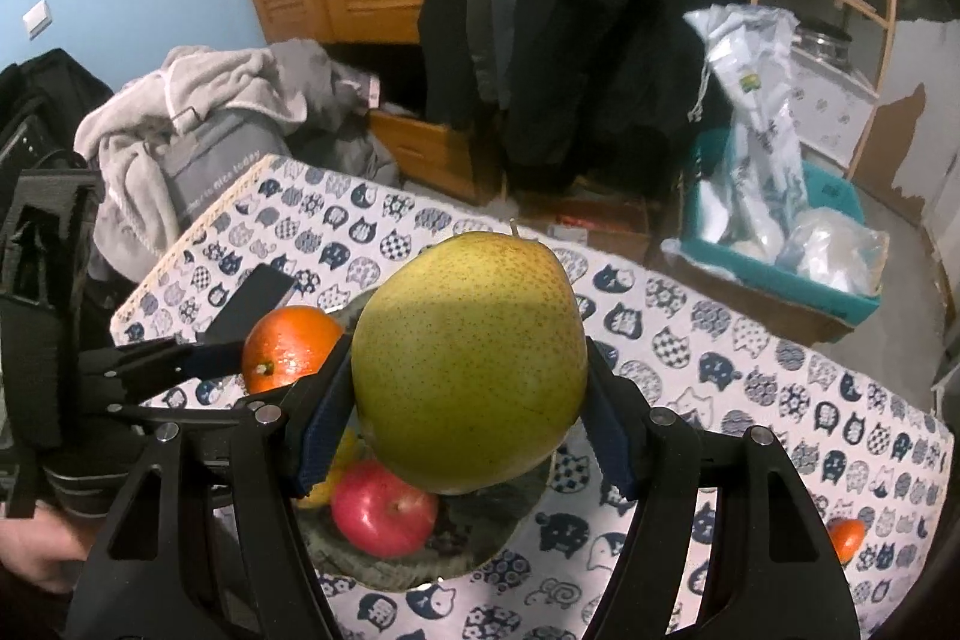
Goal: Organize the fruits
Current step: 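Lower the orange and green pear into the glass bowl and open both tools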
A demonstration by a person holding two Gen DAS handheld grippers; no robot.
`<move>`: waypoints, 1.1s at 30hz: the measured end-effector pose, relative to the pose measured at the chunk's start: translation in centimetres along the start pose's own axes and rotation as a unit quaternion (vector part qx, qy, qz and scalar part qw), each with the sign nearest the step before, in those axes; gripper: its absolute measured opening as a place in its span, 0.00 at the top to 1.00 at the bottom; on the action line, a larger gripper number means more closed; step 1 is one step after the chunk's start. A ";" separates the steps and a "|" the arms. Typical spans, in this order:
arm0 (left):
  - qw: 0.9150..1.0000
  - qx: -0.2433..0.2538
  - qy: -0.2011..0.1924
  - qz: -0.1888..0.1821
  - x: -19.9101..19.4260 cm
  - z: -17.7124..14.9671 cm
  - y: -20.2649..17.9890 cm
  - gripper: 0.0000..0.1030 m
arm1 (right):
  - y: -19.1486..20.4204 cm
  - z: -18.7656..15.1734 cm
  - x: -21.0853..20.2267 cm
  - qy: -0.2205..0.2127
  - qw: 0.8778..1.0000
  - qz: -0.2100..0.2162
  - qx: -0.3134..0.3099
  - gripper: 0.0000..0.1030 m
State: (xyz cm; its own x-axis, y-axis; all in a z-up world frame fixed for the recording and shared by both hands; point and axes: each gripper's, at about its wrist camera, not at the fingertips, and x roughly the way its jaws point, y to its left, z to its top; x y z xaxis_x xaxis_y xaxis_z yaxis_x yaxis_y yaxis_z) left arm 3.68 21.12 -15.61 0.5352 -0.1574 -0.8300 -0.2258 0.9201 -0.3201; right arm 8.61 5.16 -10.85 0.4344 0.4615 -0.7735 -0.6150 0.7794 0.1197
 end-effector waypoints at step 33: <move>0.997 -0.056 0.050 0.030 5.8 -1.3 4.8 0.39 | -0.3 -4.0 10.5 0.121 0.992 0.024 0.024 0.32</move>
State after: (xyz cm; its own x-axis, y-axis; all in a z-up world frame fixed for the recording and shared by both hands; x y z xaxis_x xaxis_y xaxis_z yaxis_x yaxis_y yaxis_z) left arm 4.64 24.19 -22.53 0.4360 -0.1426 -0.8886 -0.3482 0.8837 -0.3127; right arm 10.75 8.06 -21.54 0.2303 0.3877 -0.8925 -0.5973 0.7804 0.1849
